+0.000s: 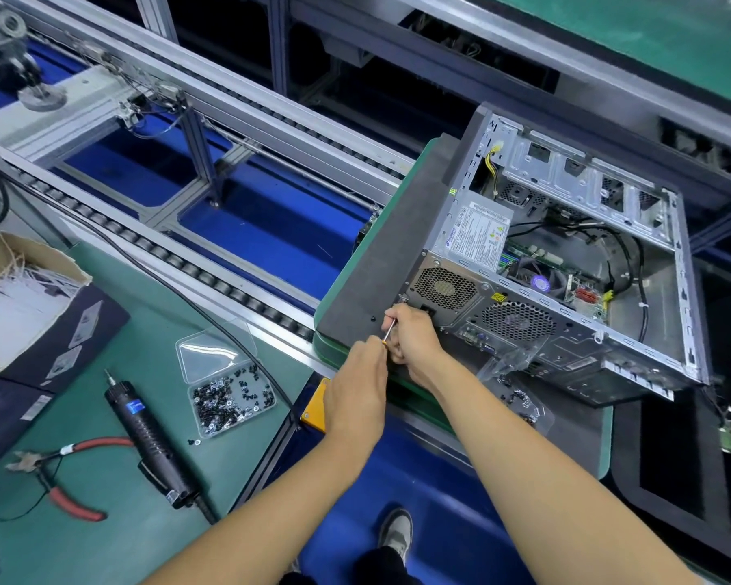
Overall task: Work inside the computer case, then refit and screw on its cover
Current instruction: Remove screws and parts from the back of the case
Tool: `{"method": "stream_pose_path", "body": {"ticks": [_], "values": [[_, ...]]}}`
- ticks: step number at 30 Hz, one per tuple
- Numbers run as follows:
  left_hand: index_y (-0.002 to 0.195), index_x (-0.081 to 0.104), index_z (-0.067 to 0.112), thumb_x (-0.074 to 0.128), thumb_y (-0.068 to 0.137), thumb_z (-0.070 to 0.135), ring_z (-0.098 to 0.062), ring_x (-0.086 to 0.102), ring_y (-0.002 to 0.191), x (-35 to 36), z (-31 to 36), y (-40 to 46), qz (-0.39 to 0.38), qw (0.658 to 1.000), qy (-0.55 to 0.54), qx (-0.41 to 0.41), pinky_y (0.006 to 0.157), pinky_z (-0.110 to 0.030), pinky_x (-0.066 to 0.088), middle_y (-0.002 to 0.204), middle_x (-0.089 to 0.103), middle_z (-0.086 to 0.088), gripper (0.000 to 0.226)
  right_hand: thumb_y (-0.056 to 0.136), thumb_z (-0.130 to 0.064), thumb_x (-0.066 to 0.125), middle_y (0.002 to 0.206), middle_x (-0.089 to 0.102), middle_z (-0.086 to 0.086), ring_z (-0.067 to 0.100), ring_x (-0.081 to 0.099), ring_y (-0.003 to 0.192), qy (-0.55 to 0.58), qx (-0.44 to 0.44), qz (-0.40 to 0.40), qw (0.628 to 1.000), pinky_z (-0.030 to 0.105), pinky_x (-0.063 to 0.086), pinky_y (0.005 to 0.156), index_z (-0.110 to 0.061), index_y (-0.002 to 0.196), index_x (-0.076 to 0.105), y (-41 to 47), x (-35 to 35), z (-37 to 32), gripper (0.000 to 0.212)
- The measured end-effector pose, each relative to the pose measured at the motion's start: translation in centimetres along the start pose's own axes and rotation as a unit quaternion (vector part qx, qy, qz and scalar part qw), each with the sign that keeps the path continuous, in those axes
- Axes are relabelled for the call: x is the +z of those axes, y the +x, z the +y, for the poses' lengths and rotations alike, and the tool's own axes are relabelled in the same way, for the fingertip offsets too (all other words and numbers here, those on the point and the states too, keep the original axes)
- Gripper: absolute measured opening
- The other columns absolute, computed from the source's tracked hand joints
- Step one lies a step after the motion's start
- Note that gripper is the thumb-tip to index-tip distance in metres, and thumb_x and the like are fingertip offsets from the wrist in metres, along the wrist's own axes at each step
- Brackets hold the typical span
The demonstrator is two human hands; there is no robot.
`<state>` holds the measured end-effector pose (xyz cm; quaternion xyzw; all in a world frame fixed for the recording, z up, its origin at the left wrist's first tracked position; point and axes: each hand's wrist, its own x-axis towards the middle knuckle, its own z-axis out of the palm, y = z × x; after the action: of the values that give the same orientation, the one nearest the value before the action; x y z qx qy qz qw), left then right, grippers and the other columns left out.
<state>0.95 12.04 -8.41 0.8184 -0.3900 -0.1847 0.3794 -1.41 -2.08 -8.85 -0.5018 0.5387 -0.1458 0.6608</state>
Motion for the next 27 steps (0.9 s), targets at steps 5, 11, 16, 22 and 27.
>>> {"method": "stream_pose_path", "body": {"ticks": [5, 11, 16, 22, 27], "values": [[0.089, 0.033, 0.027, 0.041, 0.107, 0.033, -0.020, 0.050, 0.067, -0.1, 0.6, -0.2, 0.000, 1.000, -0.029, 0.006, 0.059, -0.047, 0.048, 0.081, 0.048, 0.004, 0.020, 0.098, -0.020, 0.045, 0.040, 0.036, -0.001, 0.014, 0.030, 0.031, -0.038, -0.004, 0.010, 0.999, 0.017, 0.023, 0.038, -0.012, 0.066, 0.050, -0.3, -0.1, -0.2, 0.034], [0.108, 0.063, 0.036, 0.043, 0.105, 0.036, -0.012, 0.046, 0.105, -3.5, -2.0, 2.9, 0.050, 0.988, -0.147, 0.013, 0.091, -0.031, 0.039, 0.103, 0.054, 0.016, 0.020, 0.100, -0.021, 0.041, 0.039, 0.034, 0.003, 0.014, 0.026, 0.032, -0.058, 0.020, -0.017, 0.998, 0.017, 0.020, 0.043, -0.012, 0.063, 0.049, -1.5, -0.5, -1.3, 0.038], [0.134, 0.064, 0.023, 0.074, 0.091, 0.023, -0.017, 0.045, 0.118, -4.2, -2.7, 7.8, -0.068, 0.993, 0.055, 0.078, 0.100, -0.023, 0.033, 0.123, 0.057, 0.002, 0.043, 0.098, -0.023, 0.042, 0.039, 0.035, 0.007, 0.017, 0.030, 0.032, -0.181, 0.009, -0.093, 0.979, 0.016, 0.023, 0.040, -0.013, 0.060, 0.050, -3.4, -0.4, -4.8, 0.040], [0.120, 0.075, 0.020, 0.073, 0.091, 0.020, -0.021, 0.050, 0.108, -3.4, -1.2, 10.5, -0.123, 0.979, 0.092, 0.133, 0.086, -0.025, 0.036, 0.108, 0.060, -0.003, 0.028, 0.097, -0.019, 0.043, 0.038, 0.035, 0.008, 0.017, 0.029, 0.031, -0.239, -0.047, -0.132, 0.961, 0.014, 0.025, 0.040, -0.012, 0.065, 0.051, -5.9, -1.3, -12.1, 0.034], [0.119, 0.074, 0.010, 0.071, 0.091, 0.021, -0.015, 0.057, 0.105, -2.2, -1.4, 11.7, -0.152, 0.960, 0.167, 0.164, 0.080, -0.019, 0.041, 0.104, 0.063, -0.002, 0.030, 0.097, -0.019, 0.040, 0.044, 0.030, 0.006, 0.017, 0.020, 0.033, -0.174, -0.067, -0.208, 0.960, 0.018, 0.022, 0.040, -0.015, 0.061, 0.050, -7.6, -4.1, -18.5, 0.037]]}}
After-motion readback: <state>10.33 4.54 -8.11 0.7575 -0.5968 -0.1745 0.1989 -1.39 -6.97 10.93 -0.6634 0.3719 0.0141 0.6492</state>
